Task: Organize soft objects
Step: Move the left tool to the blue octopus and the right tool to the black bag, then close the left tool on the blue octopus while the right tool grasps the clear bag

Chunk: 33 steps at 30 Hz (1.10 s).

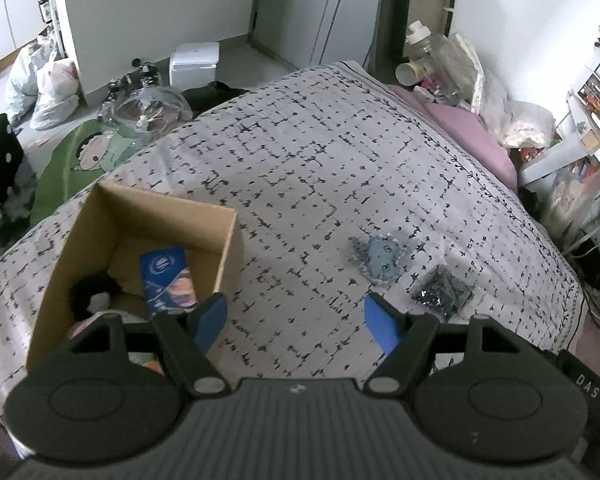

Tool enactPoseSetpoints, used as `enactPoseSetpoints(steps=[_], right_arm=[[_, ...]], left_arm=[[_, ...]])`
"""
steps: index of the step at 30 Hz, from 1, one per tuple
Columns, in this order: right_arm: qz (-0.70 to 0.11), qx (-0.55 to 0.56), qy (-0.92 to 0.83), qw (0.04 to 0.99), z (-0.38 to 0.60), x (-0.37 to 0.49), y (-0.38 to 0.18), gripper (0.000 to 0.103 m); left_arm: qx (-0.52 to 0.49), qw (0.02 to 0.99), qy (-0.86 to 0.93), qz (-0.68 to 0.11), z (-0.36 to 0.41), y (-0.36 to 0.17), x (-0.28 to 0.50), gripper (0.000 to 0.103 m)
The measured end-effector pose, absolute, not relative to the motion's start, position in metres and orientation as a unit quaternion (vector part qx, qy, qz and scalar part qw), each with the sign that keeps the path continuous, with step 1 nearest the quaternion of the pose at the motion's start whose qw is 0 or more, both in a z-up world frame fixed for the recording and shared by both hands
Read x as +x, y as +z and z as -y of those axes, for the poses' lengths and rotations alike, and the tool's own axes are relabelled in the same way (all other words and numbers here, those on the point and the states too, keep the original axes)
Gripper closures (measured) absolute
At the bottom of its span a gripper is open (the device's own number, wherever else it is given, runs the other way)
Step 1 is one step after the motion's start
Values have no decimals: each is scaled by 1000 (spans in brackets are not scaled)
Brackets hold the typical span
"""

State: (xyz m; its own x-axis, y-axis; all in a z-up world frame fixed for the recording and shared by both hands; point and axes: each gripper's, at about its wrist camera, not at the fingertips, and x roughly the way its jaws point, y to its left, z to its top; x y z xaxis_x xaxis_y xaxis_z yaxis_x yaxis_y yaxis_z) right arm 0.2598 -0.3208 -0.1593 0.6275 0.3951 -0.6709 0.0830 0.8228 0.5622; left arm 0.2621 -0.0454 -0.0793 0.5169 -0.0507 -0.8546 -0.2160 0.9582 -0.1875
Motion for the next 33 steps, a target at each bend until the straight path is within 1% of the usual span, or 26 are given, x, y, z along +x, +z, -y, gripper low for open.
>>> enactPoseSetpoints(steps=[10, 14, 18, 21, 26, 28, 29, 31, 33], right_arm=[[-388, 370, 45, 843, 333, 274, -194, 15], [-394, 399, 40, 827, 338, 286, -210, 15], [-403, 431, 42, 806, 339, 298, -227, 18], [-410, 453, 37, 791, 340, 304, -239, 24], [-407, 458, 40, 789, 338, 312, -248, 25], [-409, 460, 37, 787, 338, 316, -252, 28], [-407, 462, 37, 787, 338, 318, -254, 30], [-407, 461, 30, 788, 338, 321, -257, 38], [-409, 456, 26, 790, 337, 324, -261, 42]], left_arm=[[-118, 855, 22, -504, 74, -106, 306, 29], [-130, 850, 4, -510, 81, -119, 324, 29], [-133, 849, -5, -511, 90, -134, 344, 29], [-135, 848, -8, -512, 96, -144, 359, 29], [-149, 840, -12, -522, 101, -165, 378, 30], [-149, 834, -9, -531, 104, -176, 383, 30], [-151, 832, -9, -534, 104, -180, 385, 30], [-152, 830, -12, -537, 106, -188, 388, 32], [-151, 827, -16, -541, 110, -195, 392, 33]])
